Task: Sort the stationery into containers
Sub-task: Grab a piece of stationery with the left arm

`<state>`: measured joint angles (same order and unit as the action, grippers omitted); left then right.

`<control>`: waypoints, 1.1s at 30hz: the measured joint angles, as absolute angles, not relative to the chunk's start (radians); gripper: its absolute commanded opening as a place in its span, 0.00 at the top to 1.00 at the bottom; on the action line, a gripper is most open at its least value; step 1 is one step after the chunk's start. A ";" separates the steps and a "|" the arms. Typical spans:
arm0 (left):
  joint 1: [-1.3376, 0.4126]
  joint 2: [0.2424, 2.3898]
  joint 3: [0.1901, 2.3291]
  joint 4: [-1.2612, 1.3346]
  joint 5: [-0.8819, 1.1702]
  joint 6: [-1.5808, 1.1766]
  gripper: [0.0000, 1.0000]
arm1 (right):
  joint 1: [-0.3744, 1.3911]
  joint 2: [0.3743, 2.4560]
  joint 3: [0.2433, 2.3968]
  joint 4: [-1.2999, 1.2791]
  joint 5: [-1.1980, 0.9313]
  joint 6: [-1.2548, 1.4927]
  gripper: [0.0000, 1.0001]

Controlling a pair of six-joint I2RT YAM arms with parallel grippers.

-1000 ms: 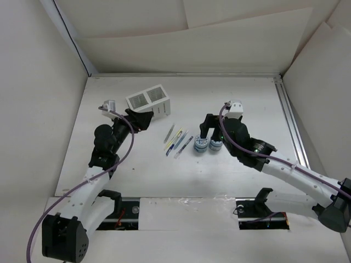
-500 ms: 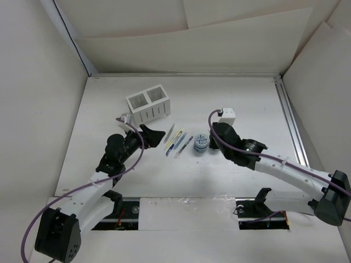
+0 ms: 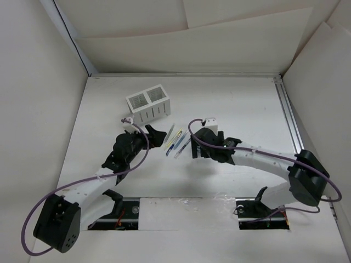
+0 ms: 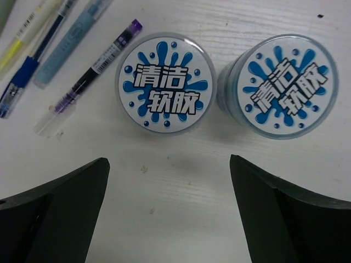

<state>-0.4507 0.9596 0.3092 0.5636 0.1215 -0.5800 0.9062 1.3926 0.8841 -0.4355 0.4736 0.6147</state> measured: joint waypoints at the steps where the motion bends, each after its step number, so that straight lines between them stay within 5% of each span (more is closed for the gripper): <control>1: -0.451 0.949 0.309 0.563 0.105 -0.579 0.00 | 0.907 1.414 0.885 -0.432 0.467 0.615 0.03; 6: -0.452 0.917 0.312 0.585 0.054 -0.564 0.00 | 0.912 1.506 0.900 -0.398 0.465 0.619 0.03; 13: -0.579 1.145 0.408 0.556 -0.007 -0.519 0.00 | 0.911 1.563 0.936 -0.384 0.508 0.629 0.03; 25: -0.601 1.233 0.526 0.474 -0.118 -0.521 0.00 | 0.911 1.161 0.899 -0.406 0.590 0.630 0.00; 31: -0.601 1.267 0.599 0.443 -0.176 -0.506 0.00 | 0.911 1.118 0.899 -0.369 0.635 0.595 0.00; 32: -0.601 1.273 0.609 0.443 -0.184 -0.503 0.07 | 0.911 1.118 0.899 -0.364 0.640 0.589 0.00; 33: -0.601 1.276 0.616 0.443 -0.191 -0.496 0.53 | 0.911 1.116 0.899 -0.357 0.645 0.584 0.00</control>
<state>-0.6006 1.2762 0.6155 0.4435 -0.1909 -0.4957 0.9112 1.1156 0.8989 -0.3569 0.6445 0.5838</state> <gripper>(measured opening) 0.952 0.998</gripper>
